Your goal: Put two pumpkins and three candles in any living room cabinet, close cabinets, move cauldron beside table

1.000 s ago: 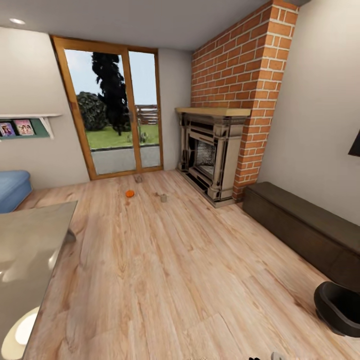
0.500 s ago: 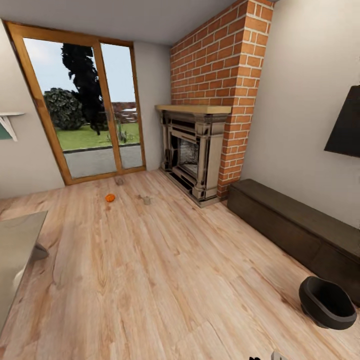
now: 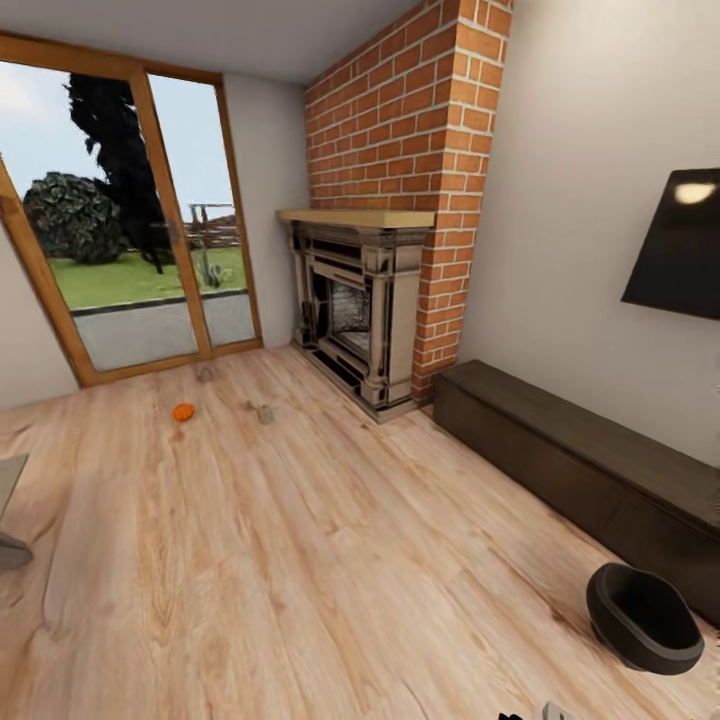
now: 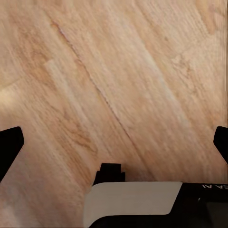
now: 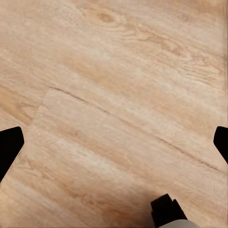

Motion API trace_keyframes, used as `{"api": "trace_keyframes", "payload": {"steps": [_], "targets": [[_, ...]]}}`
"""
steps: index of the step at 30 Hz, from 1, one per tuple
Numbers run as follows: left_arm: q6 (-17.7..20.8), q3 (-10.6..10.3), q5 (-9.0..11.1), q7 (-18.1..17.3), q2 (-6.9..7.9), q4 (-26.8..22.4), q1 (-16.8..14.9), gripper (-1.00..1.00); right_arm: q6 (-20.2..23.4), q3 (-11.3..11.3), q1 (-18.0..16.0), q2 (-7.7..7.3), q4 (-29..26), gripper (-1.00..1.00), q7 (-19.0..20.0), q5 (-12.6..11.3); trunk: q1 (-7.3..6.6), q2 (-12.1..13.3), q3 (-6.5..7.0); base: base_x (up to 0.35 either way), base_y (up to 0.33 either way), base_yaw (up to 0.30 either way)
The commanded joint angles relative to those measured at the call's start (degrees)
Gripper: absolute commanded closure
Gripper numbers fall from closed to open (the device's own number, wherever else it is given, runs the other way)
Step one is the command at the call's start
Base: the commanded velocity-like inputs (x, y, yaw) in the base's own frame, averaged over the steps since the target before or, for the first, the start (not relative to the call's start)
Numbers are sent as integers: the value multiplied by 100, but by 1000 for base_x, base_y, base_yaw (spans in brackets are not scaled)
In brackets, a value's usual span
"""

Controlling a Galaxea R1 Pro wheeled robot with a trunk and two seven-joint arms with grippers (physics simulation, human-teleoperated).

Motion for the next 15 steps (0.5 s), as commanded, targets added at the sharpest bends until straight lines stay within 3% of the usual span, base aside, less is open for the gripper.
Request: {"api": "trace_keyframes", "payload": {"steps": [1, 7, 15], "targets": [[0, 0, 0, 0, 0, 0, 0, -100, 0, 0, 0, 0, 0, -100, -1, 0, 0, 0, 0, 328, 0, -279], [0, -6, 0, -3, 0, 0, 0, -100, 0, -2, 0, 1, 6, -100, -3, 0, 0, 0, 0, 300, 0, -280], [0, -7, 0, -4, -1, 0, 0, -100, 0, -8, 0, 3, 6, -100, -3, 0, 0, 0, 0, 197, 0, -281]]}}
